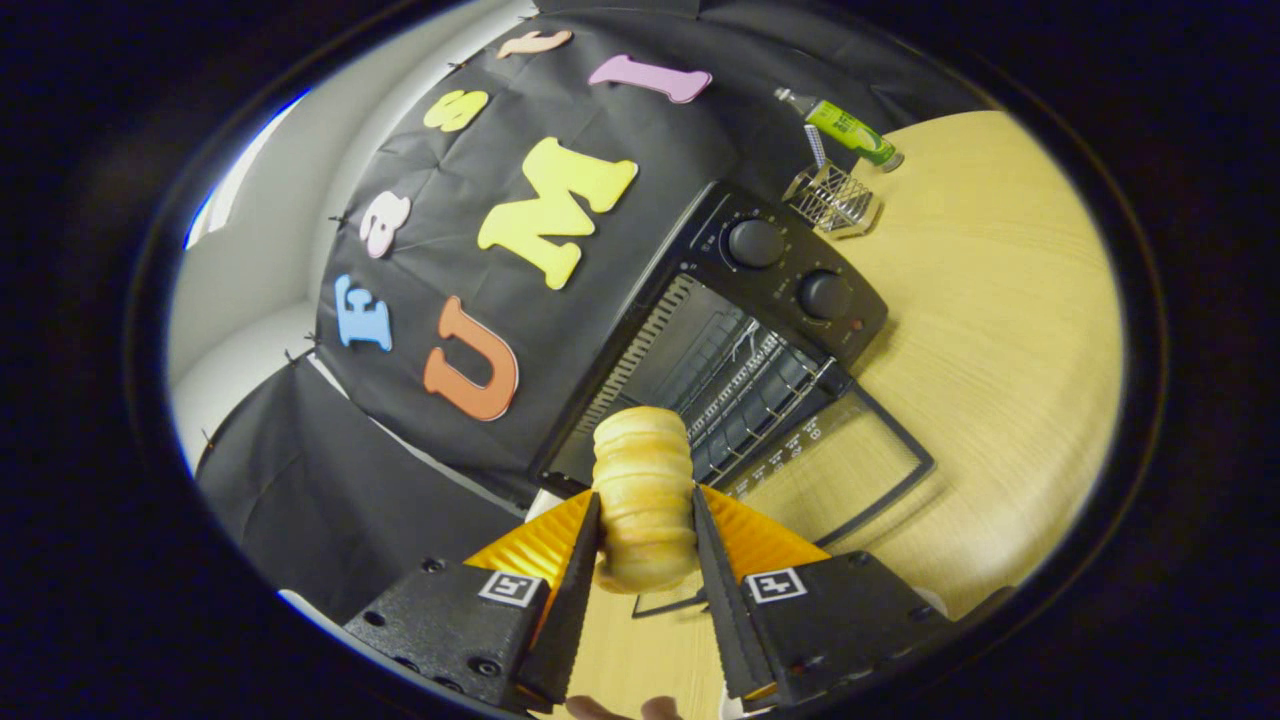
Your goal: Open the toaster oven, put the food inside, and close the toaster oven door.
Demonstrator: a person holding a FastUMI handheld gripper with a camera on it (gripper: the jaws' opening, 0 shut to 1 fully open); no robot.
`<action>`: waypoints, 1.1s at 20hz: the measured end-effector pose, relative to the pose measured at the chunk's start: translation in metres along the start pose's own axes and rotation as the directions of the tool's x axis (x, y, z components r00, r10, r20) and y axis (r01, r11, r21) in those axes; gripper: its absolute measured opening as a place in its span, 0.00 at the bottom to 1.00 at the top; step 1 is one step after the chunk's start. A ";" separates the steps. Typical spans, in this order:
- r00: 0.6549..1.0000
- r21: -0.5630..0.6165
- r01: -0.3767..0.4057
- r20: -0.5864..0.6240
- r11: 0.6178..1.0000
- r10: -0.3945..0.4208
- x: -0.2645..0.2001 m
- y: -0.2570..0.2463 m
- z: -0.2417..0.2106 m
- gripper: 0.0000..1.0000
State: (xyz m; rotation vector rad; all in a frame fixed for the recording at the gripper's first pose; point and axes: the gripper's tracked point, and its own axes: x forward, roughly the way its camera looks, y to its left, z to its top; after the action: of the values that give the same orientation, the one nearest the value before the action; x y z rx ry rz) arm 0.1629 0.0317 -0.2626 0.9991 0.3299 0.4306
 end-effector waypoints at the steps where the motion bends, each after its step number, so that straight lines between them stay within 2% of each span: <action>1: 1.000 -0.008 0.005 0.009 1.000 -0.005 0.010 -0.001 0.003 0.61; 9: 0.996 -0.085 0.074 0.052 0.994 -0.070 0.085 -0.012 0.032 0.61; 17: 0.992 -0.162 0.117 0.069 0.980 -0.107 0.141 -0.012 0.033 0.63; 19: 0.989 -0.174 0.140 0.074 0.975 -0.129 0.143 -0.017 0.035 0.67; 22: 0.982 -0.216 0.183 0.093 0.959 -0.167 0.133 -0.025 0.039 0.88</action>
State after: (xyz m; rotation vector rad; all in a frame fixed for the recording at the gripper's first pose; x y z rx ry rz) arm 0.3007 0.0566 -0.2743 0.7562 0.2934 0.2625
